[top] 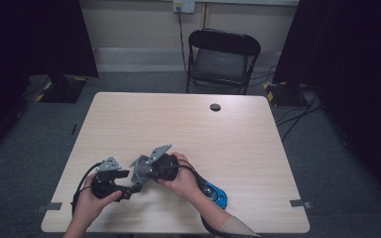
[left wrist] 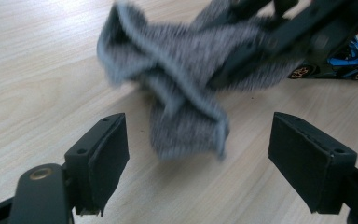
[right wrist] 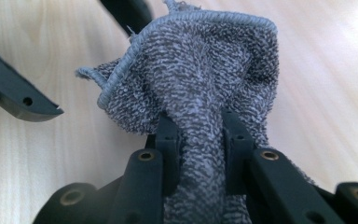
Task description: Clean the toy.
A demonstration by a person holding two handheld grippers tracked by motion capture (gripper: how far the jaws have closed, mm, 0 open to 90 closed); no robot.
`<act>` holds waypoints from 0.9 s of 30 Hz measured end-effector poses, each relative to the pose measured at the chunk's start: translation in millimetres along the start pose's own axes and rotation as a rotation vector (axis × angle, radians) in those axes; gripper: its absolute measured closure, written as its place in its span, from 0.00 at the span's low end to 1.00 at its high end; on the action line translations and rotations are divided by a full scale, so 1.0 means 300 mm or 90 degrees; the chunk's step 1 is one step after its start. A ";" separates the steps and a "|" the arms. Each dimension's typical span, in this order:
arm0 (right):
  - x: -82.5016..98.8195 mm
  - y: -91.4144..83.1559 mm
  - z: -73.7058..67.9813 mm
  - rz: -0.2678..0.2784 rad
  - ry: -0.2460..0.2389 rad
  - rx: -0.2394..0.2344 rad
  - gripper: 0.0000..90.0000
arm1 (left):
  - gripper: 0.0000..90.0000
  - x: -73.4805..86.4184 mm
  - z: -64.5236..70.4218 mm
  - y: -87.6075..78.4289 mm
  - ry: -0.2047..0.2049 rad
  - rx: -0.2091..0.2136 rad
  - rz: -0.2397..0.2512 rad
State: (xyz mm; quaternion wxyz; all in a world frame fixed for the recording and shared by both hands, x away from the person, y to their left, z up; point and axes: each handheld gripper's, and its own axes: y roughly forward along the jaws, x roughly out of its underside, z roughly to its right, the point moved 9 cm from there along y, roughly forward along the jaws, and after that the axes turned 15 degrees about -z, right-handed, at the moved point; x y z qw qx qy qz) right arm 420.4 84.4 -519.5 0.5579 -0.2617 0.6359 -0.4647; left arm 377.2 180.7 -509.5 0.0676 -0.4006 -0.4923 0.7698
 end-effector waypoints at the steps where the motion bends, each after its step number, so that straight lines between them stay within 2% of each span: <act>1: 0.000 0.000 0.000 0.000 0.000 0.000 0.81 | 0.22 0.000 0.001 -0.001 0.001 -0.001 0.000; 4: 0.008 0.032 -0.018 -0.014 -0.009 -0.005 0.79 | 0.22 0.000 0.002 0.000 0.005 -0.005 -0.004; 6: 0.010 0.037 -0.021 -0.012 -0.007 -0.010 0.77 | 0.22 0.000 0.003 0.000 0.005 -0.006 -0.005; 8: 0.023 0.045 -0.023 -0.015 -0.005 -0.017 0.72 | 0.22 0.000 0.003 0.002 0.005 -0.007 -0.005; 10: 0.027 0.041 -0.027 -0.010 -0.001 -0.029 0.60 | 0.22 0.000 0.002 0.002 0.006 -0.007 -0.006; 11: 0.027 0.041 -0.027 -0.010 -0.001 -0.029 0.60 | 0.22 -0.001 0.002 0.003 0.008 -0.008 -0.006; 12: 0.031 0.024 -0.027 -0.001 0.005 -0.028 0.51 | 0.22 -0.001 0.002 0.003 0.010 -0.009 -0.007; 13: 0.031 0.024 -0.027 -0.001 0.005 -0.028 0.51 | 0.22 -0.002 0.002 0.004 0.012 -0.010 -0.008; 14: 0.040 0.000 -0.026 0.009 0.007 -0.028 0.42 | 0.22 -0.007 0.006 0.007 0.011 -0.009 -0.007; 15: 0.040 0.000 -0.026 0.009 0.007 -0.028 0.42 | 0.22 -0.007 0.006 0.007 0.011 -0.009 -0.007; 17: 0.069 -0.053 -0.015 0.023 0.026 -0.024 0.35 | 0.22 -0.016 0.011 0.006 0.017 -0.007 -0.005; 18: 0.069 -0.053 -0.015 0.023 0.026 -0.024 0.35 | 0.22 -0.020 0.016 0.006 0.018 -0.006 -0.005; 20: 0.114 -0.110 0.001 0.030 0.038 -0.016 0.32 | 0.22 -0.037 0.028 0.015 0.028 -0.008 -0.007; 21: 0.114 -0.110 0.001 0.030 0.038 -0.016 0.32 | 0.22 -0.037 0.028 0.015 0.028 -0.008 -0.007; 22: 0.152 -0.146 0.012 0.029 0.049 -0.014 0.31 | 0.22 -0.052 0.041 0.022 0.038 -0.010 -0.008; 24: 0.174 -0.163 0.017 0.029 0.054 -0.015 0.31 | 0.22 -0.060 0.051 0.025 0.046 -0.007 -0.009; 26: 0.246 -0.208 0.038 0.035 0.075 -0.009 0.29 | 0.22 -0.082 0.075 0.040 0.069 -0.010 -0.013; 27: 0.246 -0.208 0.038 0.035 0.075 -0.009 0.29 | 0.22 -0.082 0.075 0.040 0.069 -0.010 -0.013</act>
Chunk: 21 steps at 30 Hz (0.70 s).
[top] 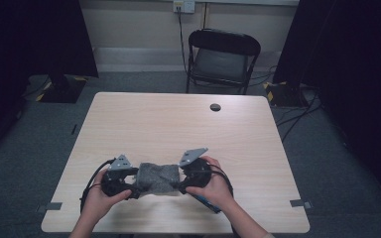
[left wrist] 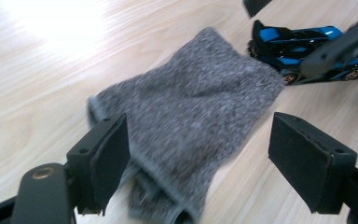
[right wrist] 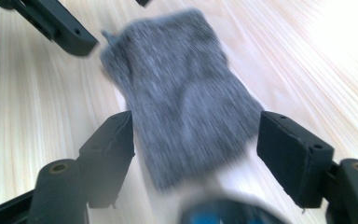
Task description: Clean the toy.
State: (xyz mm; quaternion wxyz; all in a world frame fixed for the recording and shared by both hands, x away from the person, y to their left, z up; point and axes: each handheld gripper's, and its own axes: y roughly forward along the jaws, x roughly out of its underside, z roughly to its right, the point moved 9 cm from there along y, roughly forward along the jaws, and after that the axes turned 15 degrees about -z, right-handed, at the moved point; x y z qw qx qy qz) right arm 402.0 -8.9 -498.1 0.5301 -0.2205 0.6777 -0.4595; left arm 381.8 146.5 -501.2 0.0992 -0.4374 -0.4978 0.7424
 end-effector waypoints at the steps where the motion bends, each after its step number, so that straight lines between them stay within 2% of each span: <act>1: 0.048 -0.024 0.017 -0.001 0.013 0.001 0.28 | 0.22 -0.009 0.006 0.006 0.004 0.002 0.000; 2: 0.048 -0.024 0.017 -0.001 0.013 0.001 0.28 | 0.22 -0.019 0.012 0.013 0.005 0.006 0.001; 3: 0.089 -0.041 0.032 0.002 0.025 0.001 0.27 | 0.21 -0.034 0.016 0.032 0.012 0.004 -0.004; 4: 0.089 -0.041 0.032 0.002 0.025 0.001 0.27 | 0.21 -0.034 0.016 0.032 0.012 0.004 -0.004; 5: 0.125 -0.050 0.038 0.003 0.032 -0.002 0.25 | 0.21 -0.044 0.022 0.059 0.014 0.005 -0.011; 7: 0.142 -0.050 0.037 0.001 0.034 -0.005 0.25 | 0.21 -0.047 0.025 0.074 0.017 0.004 -0.016; 8: 0.158 -0.048 0.035 -0.005 0.037 -0.008 0.23 | 0.21 -0.047 0.030 0.089 0.023 0.006 -0.023; 9: 0.188 -0.040 0.028 -0.016 0.038 -0.009 0.22 | 0.21 -0.045 0.043 0.116 0.044 0.012 -0.037; 11: 0.199 -0.036 0.025 -0.017 0.040 -0.008 0.22 | 0.21 -0.042 0.045 0.127 0.053 0.008 -0.045; 13: 0.229 -0.022 0.019 -0.024 0.050 0.002 0.20 | 0.22 -0.032 0.045 0.154 0.071 0.003 -0.060; 16: 0.246 -0.015 0.019 -0.029 0.046 0.016 0.20 | 0.23 -0.025 0.040 0.170 0.081 0.000 -0.063; 18: 0.262 -0.008 0.022 -0.037 0.052 0.026 0.19 | 0.23 -0.016 0.039 0.183 0.099 -0.006 -0.069; 21: 0.294 0.007 0.037 -0.045 0.076 0.041 0.19 | 0.22 -0.007 0.035 0.200 0.108 -0.006 -0.067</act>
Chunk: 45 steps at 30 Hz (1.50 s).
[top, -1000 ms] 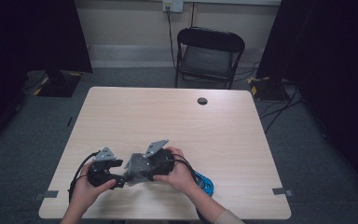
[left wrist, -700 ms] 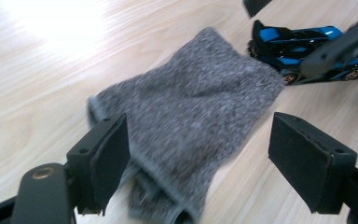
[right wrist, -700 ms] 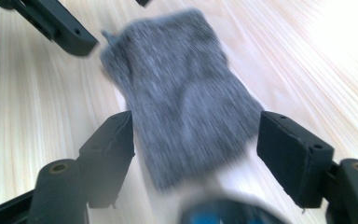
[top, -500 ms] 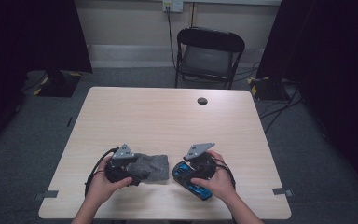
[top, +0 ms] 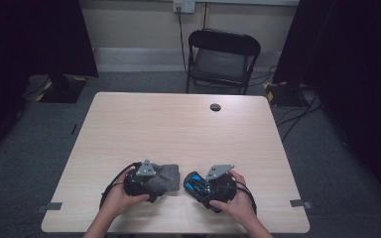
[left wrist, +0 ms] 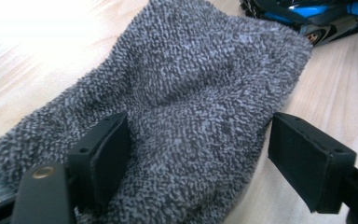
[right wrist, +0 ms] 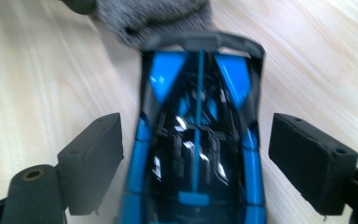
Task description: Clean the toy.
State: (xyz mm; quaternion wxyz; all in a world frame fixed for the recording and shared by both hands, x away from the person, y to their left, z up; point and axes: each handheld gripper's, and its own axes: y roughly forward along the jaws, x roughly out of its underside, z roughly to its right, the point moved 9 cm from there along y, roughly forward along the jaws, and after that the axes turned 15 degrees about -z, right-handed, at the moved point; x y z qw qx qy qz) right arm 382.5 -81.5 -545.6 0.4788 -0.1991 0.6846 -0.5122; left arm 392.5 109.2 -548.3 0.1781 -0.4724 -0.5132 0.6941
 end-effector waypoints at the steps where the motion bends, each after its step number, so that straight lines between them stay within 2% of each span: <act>1: 0.000 0.000 0.000 0.000 0.000 0.000 0.19 | 0.22 0.000 -0.002 0.004 0.000 0.000 0.004; 4: 0.015 0.014 0.005 -0.002 0.020 -0.010 0.17 | 0.21 -0.001 -0.005 0.012 0.018 -0.010 0.012; 6: 0.018 0.023 0.003 -0.006 0.018 -0.008 0.17 | 0.20 0.002 0.000 0.021 0.029 -0.018 0.010; 8: 0.020 0.040 -0.002 -0.010 0.004 0.011 0.16 | 0.20 0.003 0.003 0.025 0.046 -0.035 0.002; 9: 0.020 0.040 -0.002 -0.010 0.004 0.011 0.16 | 0.20 0.003 0.003 0.025 0.046 -0.035 0.002; 11: 0.015 0.044 -0.004 -0.002 0.008 0.014 0.16 | 0.21 0.003 0.001 0.024 0.036 -0.037 0.003; 12: 0.012 0.046 -0.005 0.005 0.010 0.016 0.17 | 0.28 0.005 -0.004 0.019 0.024 -0.045 0.005; 14: 0.012 0.046 -0.004 0.010 0.015 0.015 0.18 | 0.31 0.005 -0.007 0.017 0.022 -0.048 0.008; 17: 0.012 0.046 -0.003 0.023 0.023 0.019 0.20 | 0.44 0.008 -0.011 0.012 0.014 -0.057 0.009; 18: 0.013 0.046 -0.003 0.025 0.027 0.021 0.20 | 0.44 0.007 -0.012 0.011 0.010 -0.062 0.010; 21: 0.011 0.044 -0.011 0.040 0.019 0.017 0.27 | 0.57 0.007 -0.014 0.004 0.004 -0.086 -0.007; 22: 0.011 0.044 -0.014 0.043 0.020 0.016 0.28 | 0.70 -0.001 -0.008 0.000 -0.006 -0.085 -0.011; 23: 0.011 0.044 -0.014 0.043 0.020 0.016 0.28 | 0.73 -0.001 -0.008 0.000 -0.006 -0.085 -0.011; 26: 0.012 0.044 -0.014 0.047 0.022 0.017 0.28 | 0.77 -0.007 -0.005 -0.006 -0.025 -0.075 -0.017; 28: 0.011 0.043 -0.014 0.046 0.023 0.017 0.29 | 0.80 -0.021 -0.002 -0.020 -0.048 -0.061 -0.003; 29: 0.011 0.043 -0.014 0.046 0.023 0.017 0.29 | 0.81 -0.021 -0.002 -0.020 -0.048 -0.061 -0.003; 30: 0.011 0.043 -0.014 0.045 0.024 0.019 0.29 | 0.81 -0.039 0.002 -0.035 -0.053 -0.054 0.011; 34: 0.011 0.042 -0.015 0.045 0.027 0.021 0.29 | 0.82 -0.070 0.000 -0.054 -0.063 -0.053 0.024; 36: 0.011 0.042 -0.016 0.044 0.029 0.022 0.29 | 0.82 -0.103 -0.025 -0.062 -0.073 -0.068 0.033; 37: 0.011 0.042 -0.016 0.044 0.029 0.022 0.29 | 0.82 -0.103 -0.025 -0.062 -0.073 -0.068 0.033; 38: 0.010 0.042 -0.016 0.043 0.030 0.023 0.29 | 0.82 -0.127 -0.040 -0.052 -0.075 -0.075 0.028; 39: 0.009 0.042 -0.016 0.043 0.031 0.025 0.29 | 0.82 -0.142 -0.035 -0.039 -0.079 -0.065 0.026; 41: 0.009 0.043 -0.017 0.042 0.032 0.024 0.29 | 0.82 -0.155 -0.034 -0.028 -0.074 -0.067 0.021; 44: 0.008 0.043 -0.018 0.043 0.033 0.025 0.29 | 0.82 -0.188 -0.033 0.008 -0.088 -0.062 0.017; 45: 0.008 0.042 -0.019 0.044 0.030 0.023 0.29 | 0.82 -0.197 -0.039 0.037 -0.084 -0.072 0.010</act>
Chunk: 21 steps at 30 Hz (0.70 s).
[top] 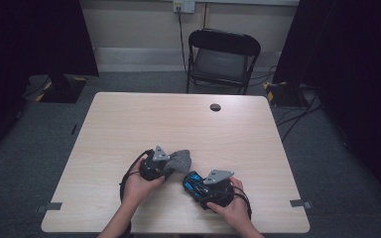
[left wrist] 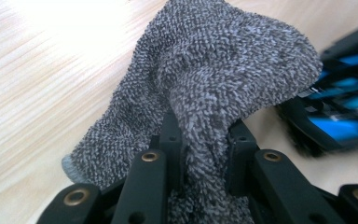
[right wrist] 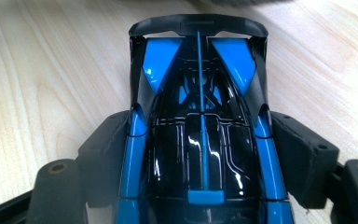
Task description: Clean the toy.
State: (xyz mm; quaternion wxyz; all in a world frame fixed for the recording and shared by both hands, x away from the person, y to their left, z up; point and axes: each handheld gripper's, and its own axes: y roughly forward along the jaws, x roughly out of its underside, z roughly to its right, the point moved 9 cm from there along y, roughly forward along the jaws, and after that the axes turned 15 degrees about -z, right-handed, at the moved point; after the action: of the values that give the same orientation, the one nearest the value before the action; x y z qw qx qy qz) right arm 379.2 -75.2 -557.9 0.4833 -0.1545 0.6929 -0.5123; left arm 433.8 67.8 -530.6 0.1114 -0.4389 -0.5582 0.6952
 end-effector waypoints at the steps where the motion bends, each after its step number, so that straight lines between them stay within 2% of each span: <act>1: -0.002 -0.002 -0.002 0.004 -0.002 -0.002 0.29 | 0.82 -0.002 0.000 0.017 -0.003 -0.002 -0.003; 4: -0.008 -0.010 -0.005 0.014 -0.008 -0.001 0.30 | 0.81 -0.001 0.003 0.042 -0.010 0.003 -0.013; 6: -0.026 -0.041 -0.014 0.036 -0.012 -0.012 0.31 | 0.81 -0.008 0.007 0.053 -0.015 0.010 -0.010; 9: -0.030 -0.048 -0.013 0.037 -0.017 -0.001 0.31 | 0.81 -0.014 0.019 0.057 -0.008 0.014 -0.015; 10: -0.027 -0.042 -0.015 0.031 -0.023 -0.005 0.31 | 0.81 -0.015 0.020 0.056 -0.006 0.013 -0.014; 16: -0.025 -0.041 -0.014 0.028 -0.012 -0.005 0.31 | 0.80 -0.001 0.030 0.048 0.006 0.015 -0.011; 17: -0.023 -0.035 -0.016 0.021 -0.021 0.001 0.31 | 0.80 0.000 0.031 0.047 0.006 0.018 -0.009; 21: -0.009 -0.005 -0.017 -0.002 -0.026 0.007 0.28 | 0.80 0.014 0.037 0.040 0.009 0.022 -0.007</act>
State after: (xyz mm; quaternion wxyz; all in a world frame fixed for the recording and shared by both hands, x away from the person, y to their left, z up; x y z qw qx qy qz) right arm 376.0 -71.0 -555.3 0.4976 -0.1636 0.6798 -0.5134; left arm 427.1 58.8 -543.2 0.1269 -0.4387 -0.5474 0.7012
